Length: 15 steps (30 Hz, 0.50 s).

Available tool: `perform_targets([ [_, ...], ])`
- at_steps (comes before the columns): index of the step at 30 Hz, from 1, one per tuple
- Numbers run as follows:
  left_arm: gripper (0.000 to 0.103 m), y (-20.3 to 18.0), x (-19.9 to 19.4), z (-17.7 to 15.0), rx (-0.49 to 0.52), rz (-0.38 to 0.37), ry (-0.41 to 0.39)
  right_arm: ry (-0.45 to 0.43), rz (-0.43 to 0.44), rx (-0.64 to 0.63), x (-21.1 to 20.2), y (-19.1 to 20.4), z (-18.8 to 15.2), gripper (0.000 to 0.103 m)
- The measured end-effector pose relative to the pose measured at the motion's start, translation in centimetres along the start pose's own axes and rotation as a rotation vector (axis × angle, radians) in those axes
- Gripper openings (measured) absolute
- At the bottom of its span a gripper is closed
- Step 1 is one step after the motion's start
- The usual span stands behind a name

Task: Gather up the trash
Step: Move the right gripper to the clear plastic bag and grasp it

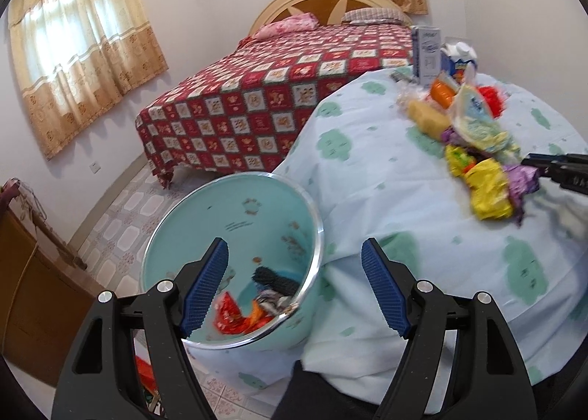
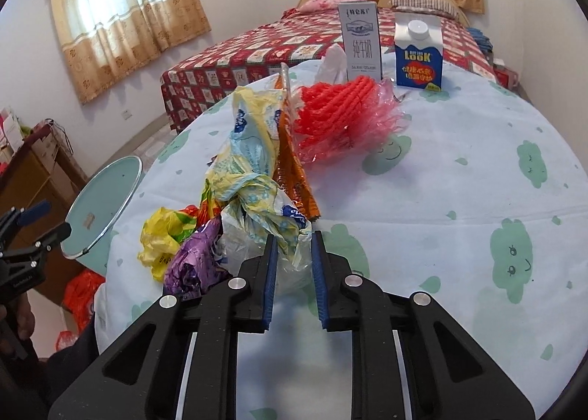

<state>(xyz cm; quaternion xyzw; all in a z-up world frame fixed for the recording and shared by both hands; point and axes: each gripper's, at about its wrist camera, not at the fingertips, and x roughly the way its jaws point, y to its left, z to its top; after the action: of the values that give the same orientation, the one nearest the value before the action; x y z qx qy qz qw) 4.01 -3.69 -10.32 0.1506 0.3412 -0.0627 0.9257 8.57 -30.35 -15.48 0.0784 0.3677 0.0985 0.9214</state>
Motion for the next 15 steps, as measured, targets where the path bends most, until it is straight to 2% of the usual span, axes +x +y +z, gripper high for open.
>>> perform_targets([
  [6, 0.074, -2.3, -0.4, 1.4, 0.012, -0.038, -0.019, -0.098, -0.042, 0.001, -3.7, -0.8, -0.4, 0.017],
  [11, 0.074, -5.1, -0.7, 2.4, 0.03, -0.088, -0.036, -0.187, -0.157, -0.037, -7.5, -2.0, -1.4, 0.017],
  [15, 0.074, -7.8, -0.9, 3.5, 0.047, -0.126, -0.051, -0.191, -0.19, -0.028, -8.2, -3.4, -2.0, 0.017],
])
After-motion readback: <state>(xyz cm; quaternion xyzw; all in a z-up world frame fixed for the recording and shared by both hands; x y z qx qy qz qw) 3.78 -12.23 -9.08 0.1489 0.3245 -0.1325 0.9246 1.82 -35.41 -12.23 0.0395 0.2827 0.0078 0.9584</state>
